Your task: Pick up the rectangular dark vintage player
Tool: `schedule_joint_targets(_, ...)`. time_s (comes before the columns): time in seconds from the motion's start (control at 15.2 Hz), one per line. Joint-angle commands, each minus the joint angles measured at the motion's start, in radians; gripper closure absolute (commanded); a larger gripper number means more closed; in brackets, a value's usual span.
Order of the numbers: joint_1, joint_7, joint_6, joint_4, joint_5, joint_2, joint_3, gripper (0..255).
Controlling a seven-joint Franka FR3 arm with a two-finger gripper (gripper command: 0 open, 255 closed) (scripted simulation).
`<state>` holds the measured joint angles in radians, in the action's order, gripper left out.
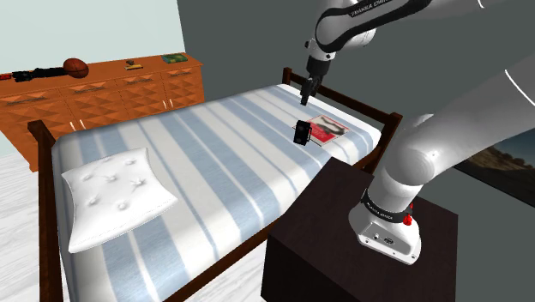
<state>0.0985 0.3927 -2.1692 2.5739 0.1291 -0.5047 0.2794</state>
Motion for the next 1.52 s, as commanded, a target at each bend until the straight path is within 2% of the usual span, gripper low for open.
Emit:
schedule_joint_targets(0.0, 0.004, 0.041, -0.057, -0.003, -0.001, 0.055, 0.037, 0)
schedule_joint_targets(0.4, -0.011, 0.196, -0.225, -0.059, -0.073, 0.280, 0.152, 0)
schedule_joint_targets(0.59, -0.024, 0.301, -0.293, -0.107, -0.160, 0.406, 0.202, 0)
schedule_joint_targets(0.79, -0.024, 0.428, -0.343, -0.169, -0.283, 0.540, 0.231, 0)
schedule_joint_targets(0.92, -0.006, 0.517, -0.364, -0.219, -0.374, 0.631, 0.229, 0)
schedule_joint_targets(1.12, 0.047, 0.635, -0.380, -0.304, -0.497, 0.763, 0.200, 0)
schedule_joint_targets(1.45, 0.162, 0.771, -0.384, -0.471, -0.635, 0.967, 0.128, 0)
